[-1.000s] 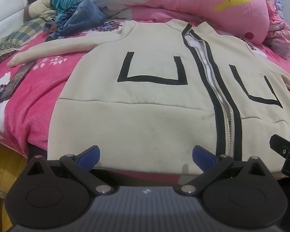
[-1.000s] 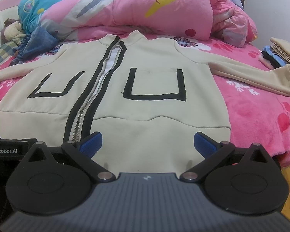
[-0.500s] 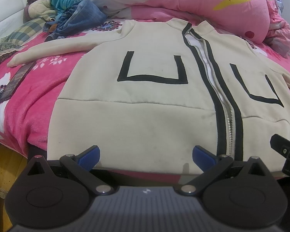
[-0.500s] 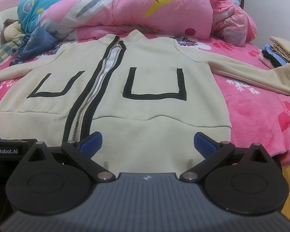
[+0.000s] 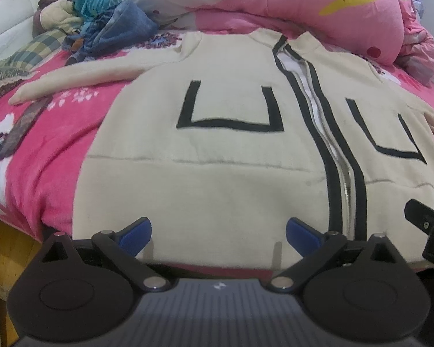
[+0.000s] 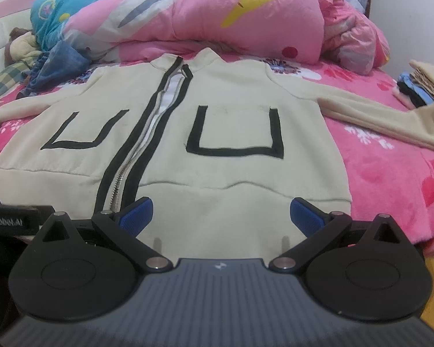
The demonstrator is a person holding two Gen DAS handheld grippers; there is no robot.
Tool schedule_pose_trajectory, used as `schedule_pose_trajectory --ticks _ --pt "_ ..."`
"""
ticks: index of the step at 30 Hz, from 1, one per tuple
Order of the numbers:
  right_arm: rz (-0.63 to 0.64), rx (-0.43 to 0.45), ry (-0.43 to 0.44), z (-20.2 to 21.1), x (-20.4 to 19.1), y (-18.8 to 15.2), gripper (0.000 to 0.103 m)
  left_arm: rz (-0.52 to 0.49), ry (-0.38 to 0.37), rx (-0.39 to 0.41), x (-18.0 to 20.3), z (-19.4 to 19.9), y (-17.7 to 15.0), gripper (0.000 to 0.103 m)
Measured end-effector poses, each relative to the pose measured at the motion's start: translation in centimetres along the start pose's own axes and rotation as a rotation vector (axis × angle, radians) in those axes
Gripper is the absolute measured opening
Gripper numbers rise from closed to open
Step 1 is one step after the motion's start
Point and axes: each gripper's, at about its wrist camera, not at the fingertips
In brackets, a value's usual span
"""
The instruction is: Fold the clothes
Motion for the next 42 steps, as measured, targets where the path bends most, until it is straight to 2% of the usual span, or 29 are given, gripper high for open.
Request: schedule_pose_trajectory --ticks 7,13,18,21,25,29,32,35,39,40,42 --pt "0.028 0.048 0.028 -1.1 0.0 1.3 0.102 0.041 0.023 0.063 -2.6 -0.2 3.1 0.100" --pt "0.088 0.122 0.073 -2.6 -0.8 3.6 0.102 0.130 0.095 0.128 -7.7 -1.5 6.0 0.100" --pt "0.176 0.187 0.158 -4.4 -3.6 7.4 0.102 0.255 0.166 0.197 -13.7 -2.9 7.7 0.099" --pt "0.238 0.245 0.242 -5.5 -6.6 10.5 0.102 0.382 0.225 0.239 -17.9 -3.9 8.4 0.098" --pt "0.308 0.320 0.414 -7.3 -12.6 15.6 0.102 0.547 0.297 0.298 -22.2 -5.7 9.1 0.092" --pt "0.341 0.369 0.670 -9.3 -20.2 20.9 0.102 0.615 0.370 0.335 -24.8 -8.7 10.3 0.089" --pt "0.379 0.347 0.855 -11.5 -28.1 24.3 0.102 0.657 0.403 0.323 -26.3 -11.2 11.3 0.084" --pt "0.452 0.251 0.999 -14.1 -37.2 25.5 0.102 0.663 0.408 0.324 -26.7 -13.4 11.7 0.078" --pt "0.549 0.047 1.131 -18.5 -47.6 23.7 0.100 0.655 0.395 0.327 -26.5 -15.0 11.2 0.073" --pt "0.573 0.000 1.144 -19.4 -49.9 22.8 0.097 0.656 0.390 0.326 -26.5 -15.3 10.9 0.072" --pt "0.623 -0.079 1.148 -21.2 -54.4 21.0 0.082 0.670 0.379 0.323 -26.8 -15.6 10.3 0.068"
Point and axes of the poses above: each gripper's, at about its wrist camera, not at the fingertips, and z roughly against the way its jaws point, x to its right, y to its top, and after that the axes turned 13 degrees about x, right-handed
